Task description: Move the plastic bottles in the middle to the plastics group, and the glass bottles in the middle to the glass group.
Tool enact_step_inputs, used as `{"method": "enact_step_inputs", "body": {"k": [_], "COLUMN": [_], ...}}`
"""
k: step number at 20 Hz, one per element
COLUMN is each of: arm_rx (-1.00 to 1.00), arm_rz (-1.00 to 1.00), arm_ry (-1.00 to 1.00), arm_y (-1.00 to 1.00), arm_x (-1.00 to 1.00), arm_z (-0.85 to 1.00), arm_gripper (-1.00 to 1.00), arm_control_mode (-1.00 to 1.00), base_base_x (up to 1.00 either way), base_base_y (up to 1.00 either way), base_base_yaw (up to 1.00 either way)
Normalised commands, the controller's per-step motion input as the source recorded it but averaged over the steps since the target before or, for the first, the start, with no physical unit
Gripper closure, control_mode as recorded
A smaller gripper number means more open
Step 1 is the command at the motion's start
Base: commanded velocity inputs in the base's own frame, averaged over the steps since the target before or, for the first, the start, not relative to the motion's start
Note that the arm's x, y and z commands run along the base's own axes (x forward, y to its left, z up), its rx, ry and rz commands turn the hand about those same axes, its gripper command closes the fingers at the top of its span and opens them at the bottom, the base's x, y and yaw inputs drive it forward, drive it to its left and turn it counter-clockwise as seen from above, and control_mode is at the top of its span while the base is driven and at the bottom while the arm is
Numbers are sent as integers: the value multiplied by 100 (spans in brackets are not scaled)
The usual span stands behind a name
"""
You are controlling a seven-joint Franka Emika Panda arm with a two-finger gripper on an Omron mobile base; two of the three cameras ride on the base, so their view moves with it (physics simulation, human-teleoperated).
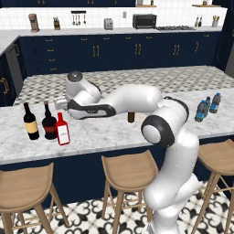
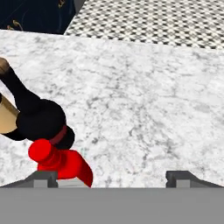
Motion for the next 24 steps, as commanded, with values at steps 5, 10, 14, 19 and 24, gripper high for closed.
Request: {"method": "enact_step_inputs", "body": {"k": [5,10,14,19,24], "arm_rx": [0,0,0,0,0], "arm_rz": [-16,-18,-15,-7,-1], "arm_ry": [2,14,13,19,18], "arm_y": [-99,-97,-91,-84,-79], "arm_x": [-31,-3,0,13,18], "arm_z": [0,2,5,17,9], "arm_gripper": [-100,-100,-100,-100,-100], "arm_control_mode": [-100,-100,-100,-100,-100], "base_base_x": [0,0,0,0,0], "base_base_y": [0,0,0,0,0], "base_base_yaw": [0,0,0,0,0]}}
